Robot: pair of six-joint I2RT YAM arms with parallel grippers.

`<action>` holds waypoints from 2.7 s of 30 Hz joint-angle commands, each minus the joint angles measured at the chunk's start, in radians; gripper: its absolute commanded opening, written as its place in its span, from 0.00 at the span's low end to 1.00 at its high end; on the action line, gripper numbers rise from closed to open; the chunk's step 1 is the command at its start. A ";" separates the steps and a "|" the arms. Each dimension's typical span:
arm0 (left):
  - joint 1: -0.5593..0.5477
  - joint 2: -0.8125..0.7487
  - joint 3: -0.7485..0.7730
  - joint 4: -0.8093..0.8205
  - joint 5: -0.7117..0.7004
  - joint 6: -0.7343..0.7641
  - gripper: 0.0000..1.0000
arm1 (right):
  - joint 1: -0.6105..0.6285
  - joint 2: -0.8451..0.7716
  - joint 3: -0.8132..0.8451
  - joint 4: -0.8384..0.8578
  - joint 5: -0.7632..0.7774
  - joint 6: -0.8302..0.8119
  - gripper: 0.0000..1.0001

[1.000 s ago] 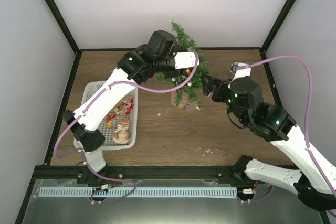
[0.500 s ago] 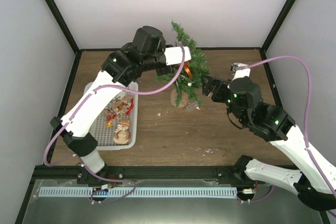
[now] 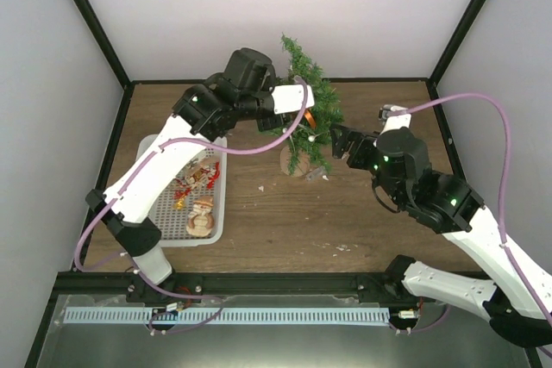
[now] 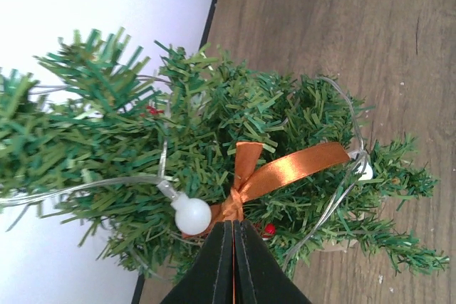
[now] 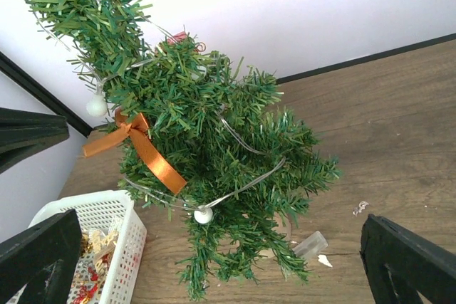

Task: Decorate the small christmas tree

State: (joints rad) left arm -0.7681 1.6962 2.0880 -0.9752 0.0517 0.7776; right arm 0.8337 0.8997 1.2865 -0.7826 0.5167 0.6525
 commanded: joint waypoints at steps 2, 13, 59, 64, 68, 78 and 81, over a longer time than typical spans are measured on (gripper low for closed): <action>0.000 0.057 0.010 -0.003 0.026 -0.011 0.03 | 0.001 -0.026 -0.013 -0.012 0.014 0.033 1.00; 0.000 0.128 0.039 0.020 0.025 -0.003 0.04 | 0.001 -0.050 -0.025 -0.027 0.031 0.036 1.00; 0.399 -0.542 -0.415 -0.351 0.421 -0.274 0.69 | 0.001 -0.013 0.264 -0.395 -0.179 -0.083 1.00; 0.525 -0.614 -0.504 -0.390 0.550 -0.305 0.71 | 0.001 -0.024 0.305 -0.425 -0.205 -0.086 1.00; 0.624 -0.655 -0.583 -0.386 0.658 -0.348 0.71 | 0.001 -0.034 0.317 -0.451 -0.200 -0.079 1.00; 0.706 -0.697 -0.666 -0.388 0.721 -0.362 0.71 | 0.001 -0.044 0.297 -0.428 -0.251 -0.112 1.00; 0.708 -0.697 -0.665 -0.388 0.723 -0.364 0.71 | 0.001 -0.044 0.295 -0.427 -0.247 -0.116 1.00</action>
State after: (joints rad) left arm -0.0685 1.0103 1.4246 -1.3571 0.7330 0.4213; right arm 0.8337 0.8600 1.5719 -1.2053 0.2783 0.5560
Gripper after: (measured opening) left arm 0.707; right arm 0.996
